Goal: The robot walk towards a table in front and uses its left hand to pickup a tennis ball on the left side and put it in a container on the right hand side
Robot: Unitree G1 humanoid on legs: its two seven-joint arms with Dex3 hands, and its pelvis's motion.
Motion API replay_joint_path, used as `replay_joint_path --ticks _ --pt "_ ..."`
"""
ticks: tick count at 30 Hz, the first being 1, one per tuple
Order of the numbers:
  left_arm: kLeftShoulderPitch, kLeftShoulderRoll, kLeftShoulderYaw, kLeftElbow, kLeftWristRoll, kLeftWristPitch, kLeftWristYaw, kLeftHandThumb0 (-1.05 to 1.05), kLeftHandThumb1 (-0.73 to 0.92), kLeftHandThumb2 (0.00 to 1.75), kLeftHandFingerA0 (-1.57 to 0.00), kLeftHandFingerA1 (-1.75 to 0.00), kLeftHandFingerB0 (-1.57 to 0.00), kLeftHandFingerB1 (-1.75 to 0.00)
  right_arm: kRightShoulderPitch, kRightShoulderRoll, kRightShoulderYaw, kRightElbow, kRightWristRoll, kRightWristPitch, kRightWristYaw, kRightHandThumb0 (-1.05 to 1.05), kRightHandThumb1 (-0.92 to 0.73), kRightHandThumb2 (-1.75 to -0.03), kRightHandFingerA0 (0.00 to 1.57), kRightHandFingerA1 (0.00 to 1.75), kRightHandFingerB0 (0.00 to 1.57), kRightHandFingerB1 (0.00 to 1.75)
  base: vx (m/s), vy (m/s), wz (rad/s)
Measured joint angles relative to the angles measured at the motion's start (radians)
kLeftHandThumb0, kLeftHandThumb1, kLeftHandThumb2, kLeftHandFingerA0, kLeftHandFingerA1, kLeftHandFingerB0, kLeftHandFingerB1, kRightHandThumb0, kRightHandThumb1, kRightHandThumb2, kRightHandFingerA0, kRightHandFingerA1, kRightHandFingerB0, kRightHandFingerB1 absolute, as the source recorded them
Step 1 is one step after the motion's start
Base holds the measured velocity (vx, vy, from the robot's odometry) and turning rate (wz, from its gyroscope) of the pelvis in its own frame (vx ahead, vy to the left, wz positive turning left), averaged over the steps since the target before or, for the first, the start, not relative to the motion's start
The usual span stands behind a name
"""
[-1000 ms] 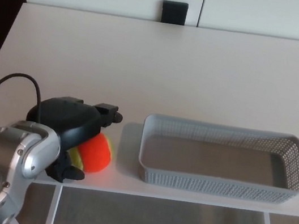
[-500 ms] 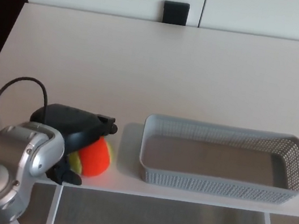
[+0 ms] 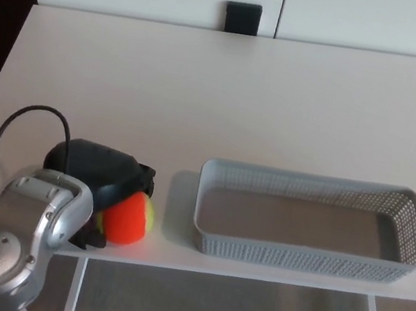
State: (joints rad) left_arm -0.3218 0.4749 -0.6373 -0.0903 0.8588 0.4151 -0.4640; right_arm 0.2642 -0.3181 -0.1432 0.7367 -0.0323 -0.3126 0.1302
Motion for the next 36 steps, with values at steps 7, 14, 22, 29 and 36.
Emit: replay_joint_path --ticks 7,14,22,29,36 --pt "0.05 -0.03 0.081 -0.012 -0.028 -0.059 0.061 -0.13 0.76 0.57 -0.51 -1.59 -0.51 -1.19 -0.016 0.0 -0.002 0.033 0.0 -0.001 -0.002 -0.43 -0.53 -0.56 0.57 0.49 0.51 0.42 0.0 0.0 0.0" --pt "-0.002 -0.112 0.228 -0.12 -0.093 -0.064 0.061 -0.1 0.88 0.54 -0.61 -1.69 -0.44 -1.39 -0.023 -0.001 0.001 0.04 -0.001 -0.003 -0.001 -0.41 -0.53 -0.56 0.55 0.48 0.52 0.42 0.0 0.0 0.0" --pt "-0.193 -0.216 0.293 -0.198 -0.118 0.001 0.014 -0.25 0.73 0.6 -0.73 -1.6 -0.63 -0.97 -0.026 -0.002 0.004 0.025 -0.001 0.001 -0.001 -0.43 -0.53 -0.56 0.55 0.48 0.51 0.43 0.0 0.0 0.0" --pt "-0.3 -0.303 0.229 -0.122 -0.113 0.025 0.009 -0.2 0.75 0.59 -0.71 -1.68 -0.64 -1.38 -0.009 -0.002 0.012 -0.022 -0.001 0.011 0.002 -0.43 -0.53 -0.56 0.56 0.49 0.51 0.43 0.0 0.0 0.0" --pt "-0.308 -0.365 0.141 -0.074 -0.1 0.03 0.01 -0.29 0.69 0.61 -0.87 -1.12 -0.7 -0.46 0.003 -0.002 0.021 -0.063 -0.004 0.031 0.002 -0.4 -0.53 -0.56 0.56 0.47 0.52 0.42 0.0 0.0 0.0"
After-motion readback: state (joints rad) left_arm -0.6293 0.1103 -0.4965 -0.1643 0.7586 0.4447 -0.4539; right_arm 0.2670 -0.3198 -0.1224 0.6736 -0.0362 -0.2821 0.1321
